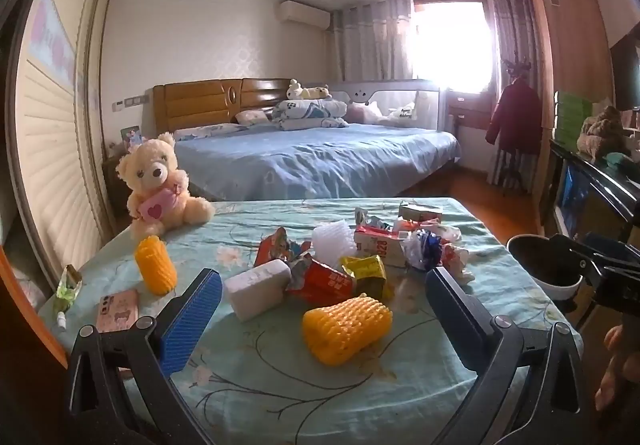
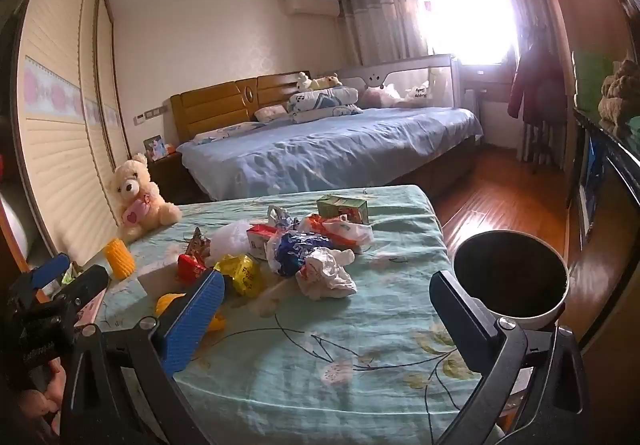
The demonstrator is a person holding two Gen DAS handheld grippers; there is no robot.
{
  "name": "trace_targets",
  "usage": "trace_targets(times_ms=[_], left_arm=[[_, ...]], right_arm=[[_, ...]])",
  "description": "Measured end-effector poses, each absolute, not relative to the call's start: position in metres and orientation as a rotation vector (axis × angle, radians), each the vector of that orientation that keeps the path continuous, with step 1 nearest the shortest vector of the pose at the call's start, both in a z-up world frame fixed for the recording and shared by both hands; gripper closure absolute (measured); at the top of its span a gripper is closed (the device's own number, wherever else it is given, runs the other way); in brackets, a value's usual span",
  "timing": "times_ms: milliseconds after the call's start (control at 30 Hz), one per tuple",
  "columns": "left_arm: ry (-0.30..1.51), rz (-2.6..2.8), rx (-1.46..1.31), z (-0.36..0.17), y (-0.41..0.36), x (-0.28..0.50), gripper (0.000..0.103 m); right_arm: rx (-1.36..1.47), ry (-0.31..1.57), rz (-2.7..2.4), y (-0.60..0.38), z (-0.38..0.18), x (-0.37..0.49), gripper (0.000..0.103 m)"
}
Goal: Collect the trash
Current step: 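Move both tools toward the trash pile on the table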
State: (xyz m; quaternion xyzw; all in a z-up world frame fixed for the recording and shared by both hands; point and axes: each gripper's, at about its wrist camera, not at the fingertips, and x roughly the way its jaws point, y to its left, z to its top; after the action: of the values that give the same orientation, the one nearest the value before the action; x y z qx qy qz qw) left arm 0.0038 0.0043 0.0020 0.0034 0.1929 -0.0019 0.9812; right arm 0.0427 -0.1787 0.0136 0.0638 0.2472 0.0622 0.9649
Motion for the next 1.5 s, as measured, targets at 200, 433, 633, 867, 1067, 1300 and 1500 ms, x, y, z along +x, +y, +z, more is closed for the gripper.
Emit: trace_targets(times_ms=[200,433,633,867,1067,1300,1500], left_arm=[[0.392,-0.001,0.005,0.0020,0.0059,0.0055,0.001],[0.391,-0.002,0.007,0.0008,0.0048,0.0051,0.001],[0.393,0.000,0.006,-0.0010,0.0047,0.0055,0.001],[0.396,-0.002,0.008,-0.0008,0.0058,0.0052,0.001],[0.397,-0.003,0.008,-0.0003,0.0058,0.0059,0.001],[0.396,-0.003,0.010,-0.0004,0.0041,0.0064,0.001],[0.399,-0.003,0.004,-0.0004,0.0040,0.0077,0.001]], right_arm=[[0.118,0.496,0.123,-0.1783,0.0144,0.0462,0.000],[0.114,0.499,0.127,-0.1746,0.0113,0.0466,0.000],[0.126,0.502,0.135,-0.1737,0.0104,0.0472,0.000],[0.134,0.508,0.140,-0.1743,0.0091,0.0490,0.000],[0.132,0.507,0.138,-0.1743,0.0095,0.0489,0.000],[0.140,0.512,0.144,-0.1743,0.0083,0.0509,0.000],[0.141,0.512,0.148,-0.1732,0.0085,0.0524,0.000]])
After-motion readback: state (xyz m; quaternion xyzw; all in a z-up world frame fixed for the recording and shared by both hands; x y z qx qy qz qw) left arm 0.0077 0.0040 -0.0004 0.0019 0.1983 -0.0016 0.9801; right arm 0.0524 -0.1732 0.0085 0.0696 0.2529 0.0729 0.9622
